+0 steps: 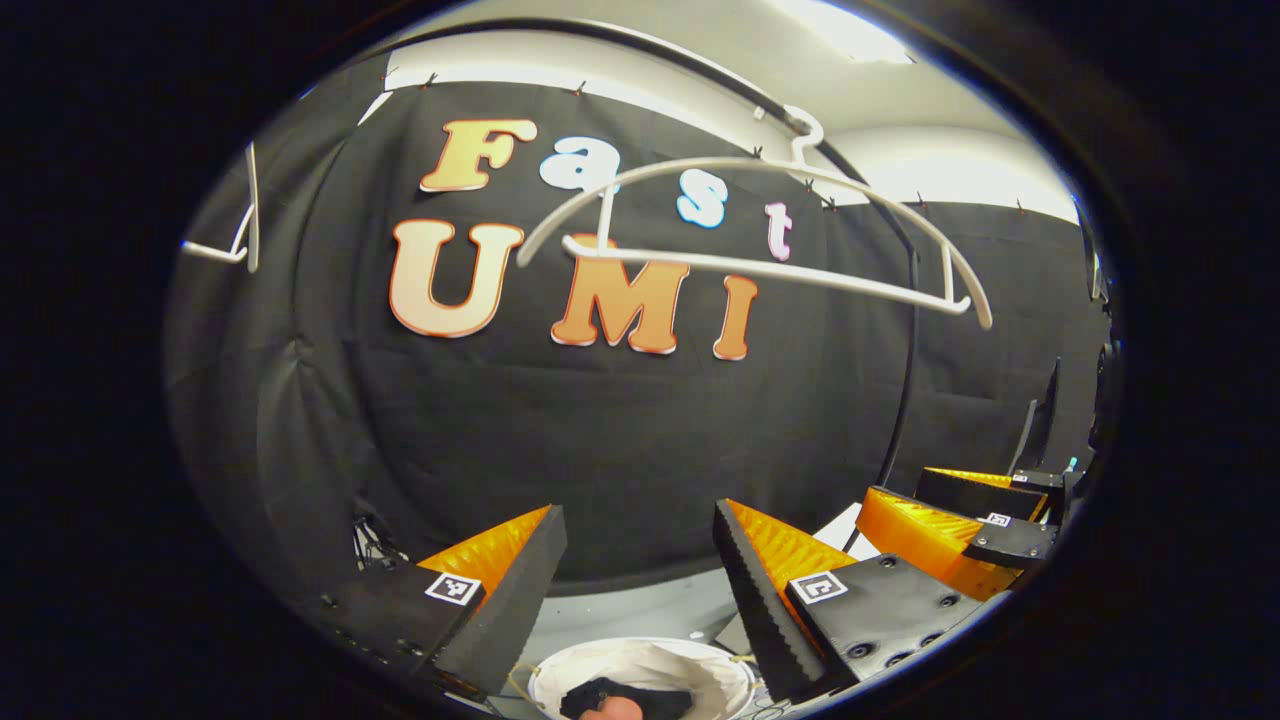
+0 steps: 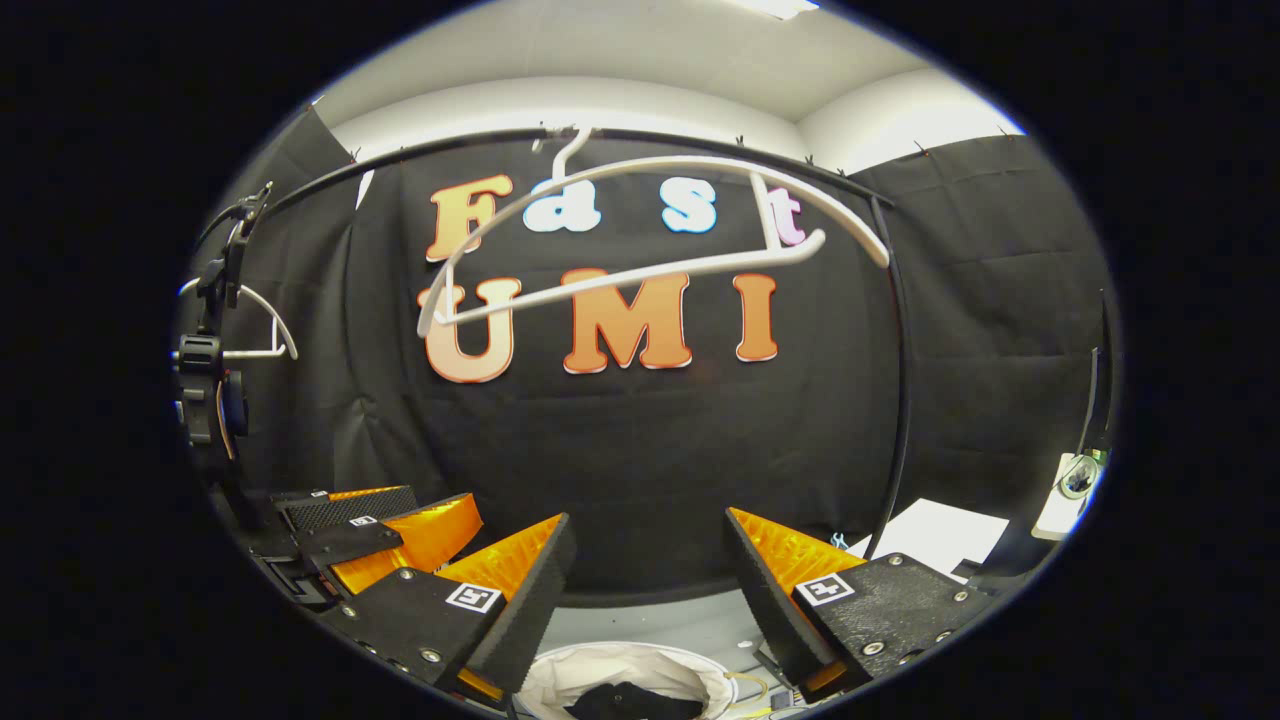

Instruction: Grasp the clothes on the hanger with both hands and then place them into the laundry hamper below.

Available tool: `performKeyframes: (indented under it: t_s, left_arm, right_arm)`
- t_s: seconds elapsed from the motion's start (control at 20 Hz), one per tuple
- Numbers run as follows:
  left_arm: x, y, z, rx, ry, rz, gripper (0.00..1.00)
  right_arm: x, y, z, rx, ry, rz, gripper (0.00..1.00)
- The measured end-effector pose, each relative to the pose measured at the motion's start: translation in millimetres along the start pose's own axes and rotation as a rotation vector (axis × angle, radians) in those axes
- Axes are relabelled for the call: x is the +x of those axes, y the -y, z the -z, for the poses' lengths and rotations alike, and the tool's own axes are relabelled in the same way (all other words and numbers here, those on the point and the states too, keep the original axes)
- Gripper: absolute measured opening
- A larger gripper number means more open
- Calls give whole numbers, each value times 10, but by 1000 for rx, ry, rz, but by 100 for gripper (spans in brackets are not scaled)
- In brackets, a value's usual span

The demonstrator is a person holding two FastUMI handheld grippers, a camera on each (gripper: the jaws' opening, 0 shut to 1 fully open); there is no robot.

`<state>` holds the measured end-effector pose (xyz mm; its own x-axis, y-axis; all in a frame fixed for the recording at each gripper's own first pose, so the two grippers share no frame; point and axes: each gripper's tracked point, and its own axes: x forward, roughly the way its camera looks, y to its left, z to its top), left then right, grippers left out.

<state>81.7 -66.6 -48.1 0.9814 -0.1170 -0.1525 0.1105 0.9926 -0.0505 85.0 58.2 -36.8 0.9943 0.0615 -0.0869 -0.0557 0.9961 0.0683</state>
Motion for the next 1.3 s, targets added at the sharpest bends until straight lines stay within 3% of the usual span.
performKeyframes:
  t_s: [0.2, 0.5, 0.55, 0.6, 1.25, 1.3]
  left_arm:
    - [-55, 6, -424, 10, 75, 7, 93]
    - [-183, 68, -675, 18, 149, 6, 93]
    - [-231, 92, -663, 16, 153, 8, 96]
    - [-259, 121, -657, 10, 154, 14, 93]
    - [-183, 74, -618, -2, 159, 18, 96]
    - [-190, 81, -620, -1, 161, 19, 93]
  right_arm:
    - [-95, 21, -418, 22, 78, -6, 91]
    - [-165, 63, -740, 14, 161, 4, 92]
    - [-185, 93, -751, 14, 167, 10, 92]
    - [-197, 110, -761, 11, 169, 13, 92]
    - [-253, 129, -607, -17, 149, 26, 92]
    - [-254, 133, -587, -16, 145, 25, 92]
